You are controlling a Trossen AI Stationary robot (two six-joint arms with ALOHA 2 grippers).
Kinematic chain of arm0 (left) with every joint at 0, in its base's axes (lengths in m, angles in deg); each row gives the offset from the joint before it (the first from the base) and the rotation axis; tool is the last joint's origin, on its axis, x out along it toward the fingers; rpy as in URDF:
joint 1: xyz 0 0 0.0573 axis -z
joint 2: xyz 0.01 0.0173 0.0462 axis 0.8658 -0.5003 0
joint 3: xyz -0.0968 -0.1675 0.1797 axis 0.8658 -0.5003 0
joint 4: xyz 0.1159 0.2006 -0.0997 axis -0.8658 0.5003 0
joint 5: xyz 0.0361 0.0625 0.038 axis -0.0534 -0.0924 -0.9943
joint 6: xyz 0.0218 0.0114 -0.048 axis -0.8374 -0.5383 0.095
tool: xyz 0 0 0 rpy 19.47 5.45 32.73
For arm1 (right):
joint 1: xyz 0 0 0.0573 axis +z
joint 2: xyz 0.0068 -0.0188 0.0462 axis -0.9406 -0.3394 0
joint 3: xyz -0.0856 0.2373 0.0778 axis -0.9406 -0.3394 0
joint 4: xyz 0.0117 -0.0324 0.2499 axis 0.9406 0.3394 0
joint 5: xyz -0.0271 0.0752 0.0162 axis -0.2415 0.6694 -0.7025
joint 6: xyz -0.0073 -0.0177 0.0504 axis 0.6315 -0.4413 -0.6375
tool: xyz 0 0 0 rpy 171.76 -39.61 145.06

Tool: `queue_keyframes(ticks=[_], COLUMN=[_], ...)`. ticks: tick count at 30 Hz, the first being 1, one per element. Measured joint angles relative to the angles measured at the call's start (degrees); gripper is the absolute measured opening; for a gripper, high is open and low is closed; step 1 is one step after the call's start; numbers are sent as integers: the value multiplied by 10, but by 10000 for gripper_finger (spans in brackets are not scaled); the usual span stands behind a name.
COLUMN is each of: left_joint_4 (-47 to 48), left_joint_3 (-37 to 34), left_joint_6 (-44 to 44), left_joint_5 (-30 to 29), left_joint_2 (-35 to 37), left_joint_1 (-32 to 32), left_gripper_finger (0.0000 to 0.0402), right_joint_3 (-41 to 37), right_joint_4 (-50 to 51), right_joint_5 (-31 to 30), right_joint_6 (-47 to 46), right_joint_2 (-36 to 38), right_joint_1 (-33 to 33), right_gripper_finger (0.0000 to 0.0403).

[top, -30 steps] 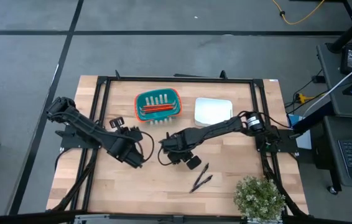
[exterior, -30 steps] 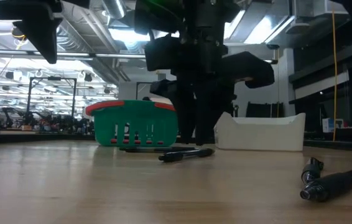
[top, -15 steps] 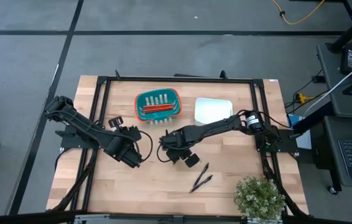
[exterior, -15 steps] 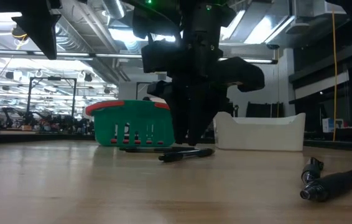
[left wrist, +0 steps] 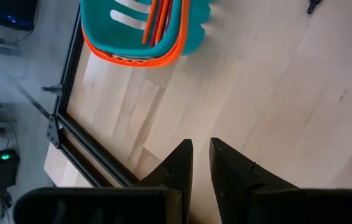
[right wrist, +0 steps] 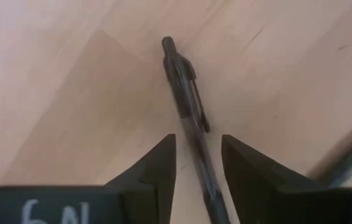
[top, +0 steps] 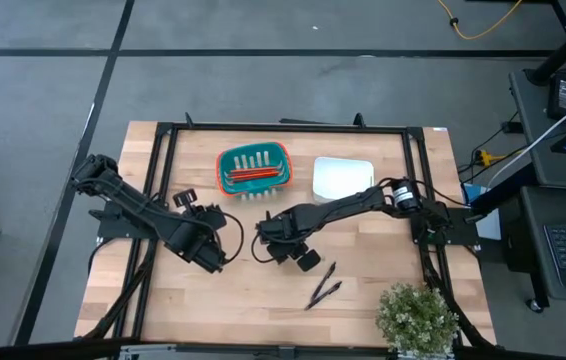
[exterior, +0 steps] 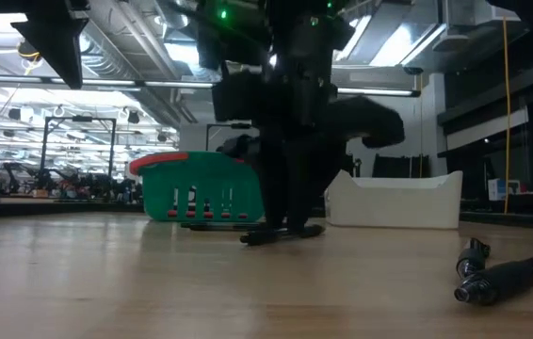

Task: Sort pens & pencils
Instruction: Put the black pen into the white bin

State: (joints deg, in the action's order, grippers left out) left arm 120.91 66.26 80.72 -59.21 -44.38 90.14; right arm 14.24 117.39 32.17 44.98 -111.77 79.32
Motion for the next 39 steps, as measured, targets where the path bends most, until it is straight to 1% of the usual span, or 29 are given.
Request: queue_keyframes(ticks=[11,19,27,30,34,36,39], left_joint_4=[0,0,0,0,0,0,0], left_joint_3=[0,0,0,0,0,0,0], left_joint_6=[11,11,14,14,14,14,14], left_joint_5=[0,0,0,0,0,0,0], left_joint_2=[0,0,0,0,0,0,0], left_joint_1=[8,11,12,12,12,12,12], left_gripper_finger=[50,50,50,50,50,50,50], right_joint_3=[-1,-1,0,1,1,5,21], right_joint_4=[-3,-7,-5,2,11,22,68], right_joint_5=[-1,-1,-1,-12,-16,-35,-69], right_joint_6=[-14,-32,-48,-60,-75,-80,-86], right_joint_2=[-5,-7,-7,-7,-7,-7,-10], right_joint_1=[1,1,1,1,3,8,17], right_gripper_finger=[124,69,32,24,24,23,21])
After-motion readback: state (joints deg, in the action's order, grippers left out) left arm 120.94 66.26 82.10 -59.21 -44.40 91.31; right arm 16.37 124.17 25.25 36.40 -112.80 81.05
